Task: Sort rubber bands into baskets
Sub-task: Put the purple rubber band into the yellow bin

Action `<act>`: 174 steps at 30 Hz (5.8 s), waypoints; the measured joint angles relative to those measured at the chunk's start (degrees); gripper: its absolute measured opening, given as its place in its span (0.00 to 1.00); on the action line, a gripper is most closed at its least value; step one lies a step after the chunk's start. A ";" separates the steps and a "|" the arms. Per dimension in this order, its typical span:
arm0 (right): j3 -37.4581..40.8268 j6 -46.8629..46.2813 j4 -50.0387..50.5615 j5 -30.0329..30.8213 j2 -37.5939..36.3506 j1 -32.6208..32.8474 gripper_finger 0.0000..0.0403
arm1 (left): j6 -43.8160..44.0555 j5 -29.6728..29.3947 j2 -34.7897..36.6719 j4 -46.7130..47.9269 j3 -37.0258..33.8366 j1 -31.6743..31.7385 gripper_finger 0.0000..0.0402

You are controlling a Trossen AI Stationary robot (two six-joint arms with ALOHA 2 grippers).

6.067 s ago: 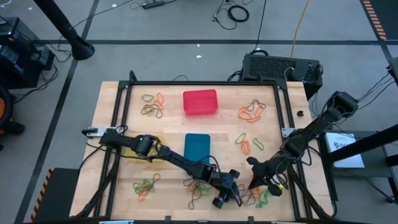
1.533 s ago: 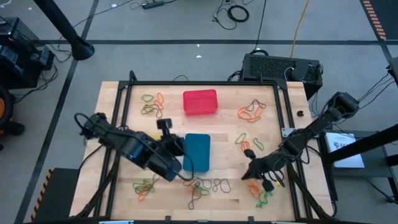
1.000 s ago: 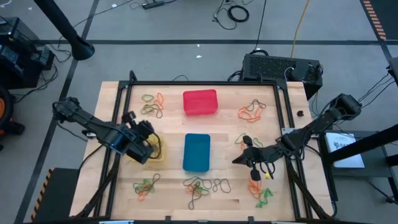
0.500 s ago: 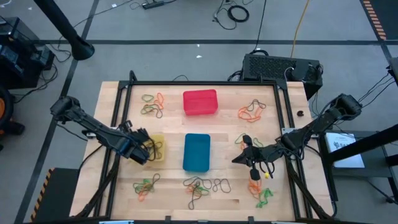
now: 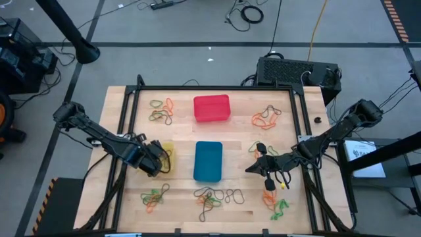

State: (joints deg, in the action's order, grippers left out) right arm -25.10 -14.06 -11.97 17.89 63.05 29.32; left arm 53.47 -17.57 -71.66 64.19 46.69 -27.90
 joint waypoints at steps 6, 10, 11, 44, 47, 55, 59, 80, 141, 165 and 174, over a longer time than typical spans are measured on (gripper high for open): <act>0.00 -0.07 0.00 0.01 0.02 0.00 0.00 | -0.90 0.14 0.00 -0.99 1.43 0.02 0.20; 0.00 -0.13 0.00 0.02 0.02 0.00 0.00 | -0.85 0.42 0.00 -1.03 1.43 0.01 0.26; 0.00 -0.13 0.00 0.00 0.02 0.00 0.00 | -0.85 1.27 0.00 -1.51 1.43 0.02 0.28; 0.04 10.79 -6.18 -0.02 0.00 -3.45 0.00 | -25.79 0.91 -27.82 -77.09 1.50 -7.80 0.33; 0.04 12.39 -6.64 -0.02 0.00 -4.09 0.00 | -25.53 -0.11 -30.83 -79.62 1.50 -6.76 0.33; 0.04 13.62 -6.75 -0.20 0.00 -5.47 0.00 | -23.80 -0.38 -34.74 -80.15 1.47 -5.77 0.33; 0.04 13.89 -6.72 -0.20 0.00 -5.75 0.00 | -23.76 0.85 -35.14 -80.11 1.47 -5.97 0.33; 0.04 10.01 -5.88 -0.20 0.02 -5.73 0.00 | -24.30 3.40 -35.10 -76.75 1.47 -5.09 0.29; -0.02 8.74 -5.75 -0.22 0.02 -5.70 0.00 | 8.12 -10.63 -0.66 16.17 16.32 -8.87 0.00; 0.00 7.84 -4.99 -0.22 0.02 -5.71 0.00 | 4.17 -12.00 -0.86 11.94 14.68 -8.87 0.04; 0.02 7.67 -4.85 -0.20 0.02 -5.73 0.00 | 4.09 -13.74 -4.19 15.20 14.69 -8.83 0.04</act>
State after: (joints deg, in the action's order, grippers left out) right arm -25.08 -6.39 -16.82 17.69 63.07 23.60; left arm 57.56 -31.31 -75.84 79.40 61.37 -36.73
